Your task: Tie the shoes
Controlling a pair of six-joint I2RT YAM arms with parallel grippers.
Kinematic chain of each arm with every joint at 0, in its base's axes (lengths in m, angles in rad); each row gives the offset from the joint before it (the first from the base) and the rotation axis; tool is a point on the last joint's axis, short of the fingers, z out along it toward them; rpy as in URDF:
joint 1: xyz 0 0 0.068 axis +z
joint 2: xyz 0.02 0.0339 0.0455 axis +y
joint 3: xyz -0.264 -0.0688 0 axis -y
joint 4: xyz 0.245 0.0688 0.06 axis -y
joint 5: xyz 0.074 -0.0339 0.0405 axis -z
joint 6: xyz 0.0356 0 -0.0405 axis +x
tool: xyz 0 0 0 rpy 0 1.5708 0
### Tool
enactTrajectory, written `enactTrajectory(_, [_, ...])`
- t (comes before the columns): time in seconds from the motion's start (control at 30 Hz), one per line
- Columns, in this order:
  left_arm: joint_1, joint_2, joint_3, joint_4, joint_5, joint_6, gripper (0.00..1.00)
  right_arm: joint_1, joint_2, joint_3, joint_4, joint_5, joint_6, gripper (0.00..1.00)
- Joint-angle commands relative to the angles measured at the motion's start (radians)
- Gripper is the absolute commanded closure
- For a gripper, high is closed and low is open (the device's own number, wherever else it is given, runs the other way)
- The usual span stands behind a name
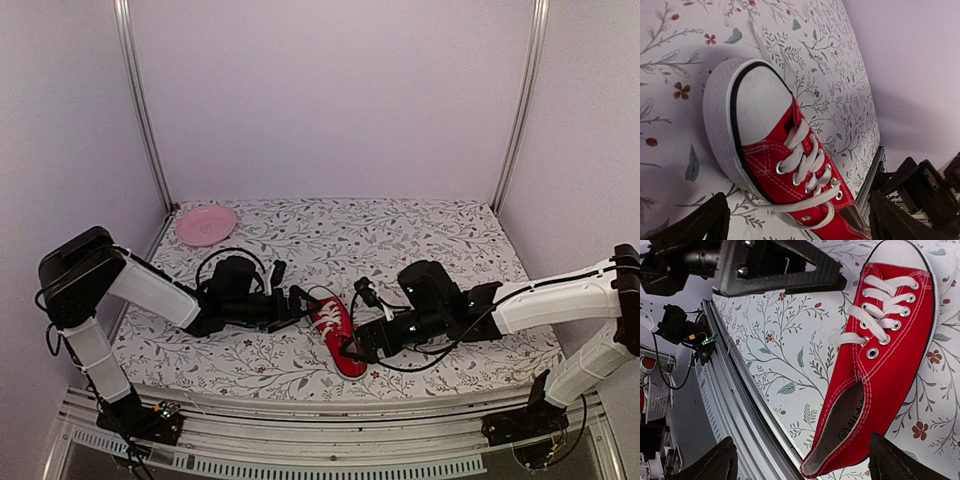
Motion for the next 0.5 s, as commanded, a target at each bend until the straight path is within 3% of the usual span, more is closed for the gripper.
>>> enactTrajectory(0.0, [-0.017, 0.111, 0.106, 0.148, 0.073, -0.025, 0.04, 0.003, -0.133, -0.032, -0.013, 0.179, 0.007, 0.09])
enactTrajectory(0.17, [-0.026, 0.178, 0.21, 0.163, 0.078, -0.012, 0.06, -0.009, -0.106, 0.047, -0.206, 0.332, 0.051, 0.12])
enactTrajectory(0.33, [0.01, 0.081, 0.124, 0.149, -0.039, -0.005, 0.06, 0.039, -0.012, 0.177, -0.342, 0.391, 0.067, 0.09])
enactTrajectory(0.47, [0.031, -0.024, 0.076, 0.005, -0.141, 0.067, 0.05, 0.104, 0.075, 0.258, -0.414, 0.428, 0.118, 0.07])
